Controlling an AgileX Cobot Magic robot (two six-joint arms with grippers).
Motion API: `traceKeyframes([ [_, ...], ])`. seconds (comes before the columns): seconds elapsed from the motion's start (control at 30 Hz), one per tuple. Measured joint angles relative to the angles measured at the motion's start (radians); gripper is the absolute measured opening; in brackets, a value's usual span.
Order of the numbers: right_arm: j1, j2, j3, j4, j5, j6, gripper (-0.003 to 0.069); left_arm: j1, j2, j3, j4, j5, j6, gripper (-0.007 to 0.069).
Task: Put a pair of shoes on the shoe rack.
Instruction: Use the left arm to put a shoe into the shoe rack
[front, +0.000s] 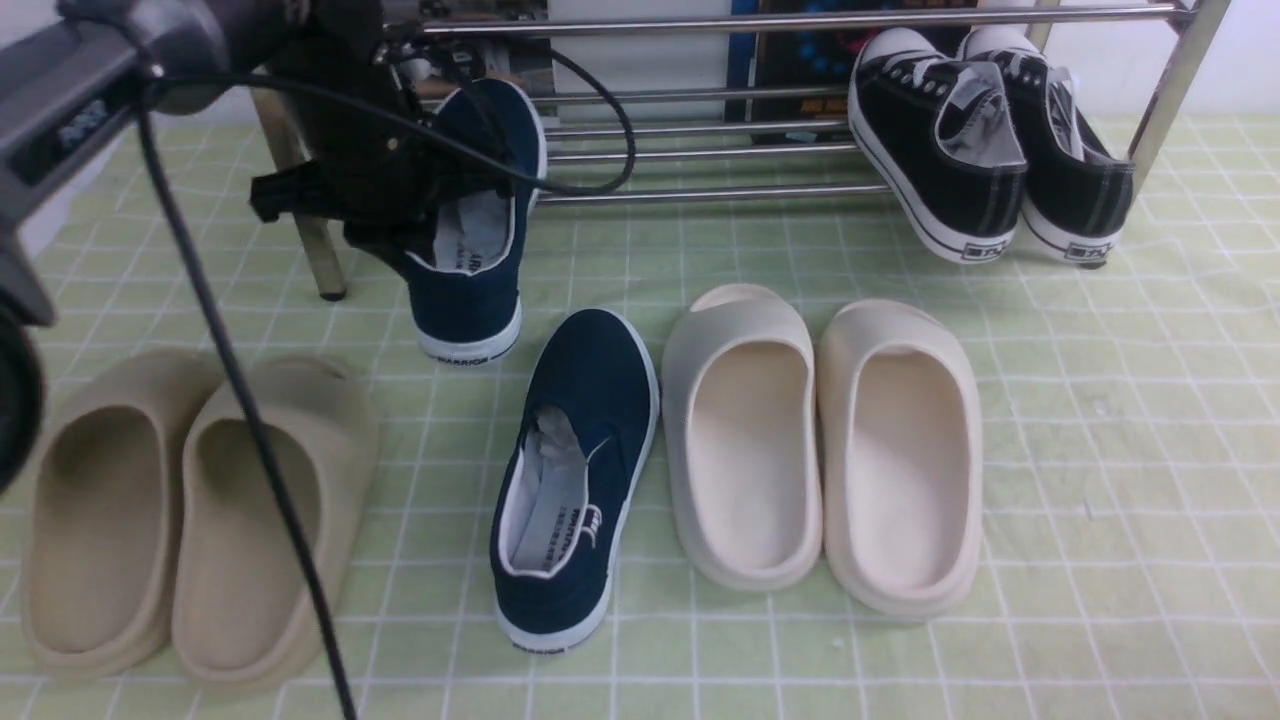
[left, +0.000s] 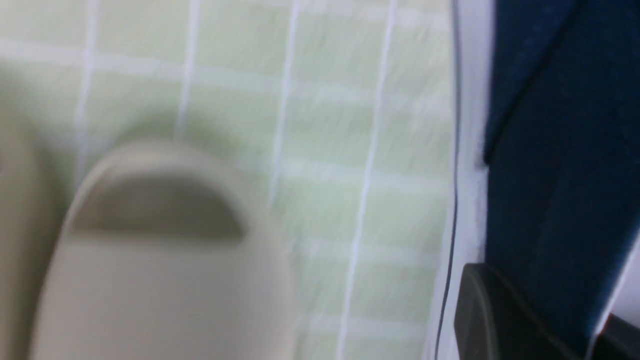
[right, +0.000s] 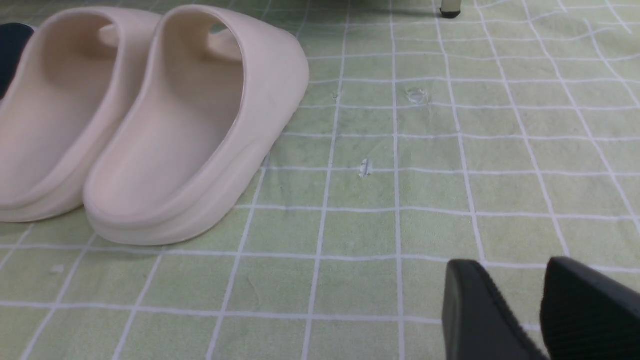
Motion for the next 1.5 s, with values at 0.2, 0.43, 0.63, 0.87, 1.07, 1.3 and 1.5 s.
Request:
traceKeyframes([
  [0.2, 0.0, 0.0, 0.0, 0.0, 0.0, 0.0, 0.0239, 0.0, 0.164, -0.269, 0.012, 0.043, 0.005, 0.0011],
  [0.43, 0.0, 0.0, 0.0, 0.0, 0.0, 0.0, 0.0239, 0.0, 0.299, -0.489, 0.083, 0.043, -0.019, 0.0011],
  [0.63, 0.0, 0.0, 0.0, 0.0, 0.0, 0.0, 0.0239, 0.001, 0.315, -0.495, 0.104, 0.043, -0.019, 0.0011],
  [0.87, 0.0, 0.0, 0.0, 0.0, 0.0, 0.0, 0.0239, 0.001, 0.339, -0.498, 0.117, 0.043, -0.064, 0.0011],
  [1.07, 0.0, 0.0, 0.0, 0.0, 0.0, 0.0, 0.0239, 0.001, 0.343, -0.499, 0.125, 0.036, -0.107, 0.0078],
  [1.3, 0.0, 0.0, 0.0, 0.0, 0.0, 0.0, 0.0239, 0.001, 0.335, -0.504, 0.132, 0.008, -0.145, 0.0295],
  [1.5, 0.0, 0.0, 0.0, 0.0, 0.0, 0.0, 0.0239, 0.001, 0.301, -0.505, 0.132, 0.015, -0.147, 0.038],
])
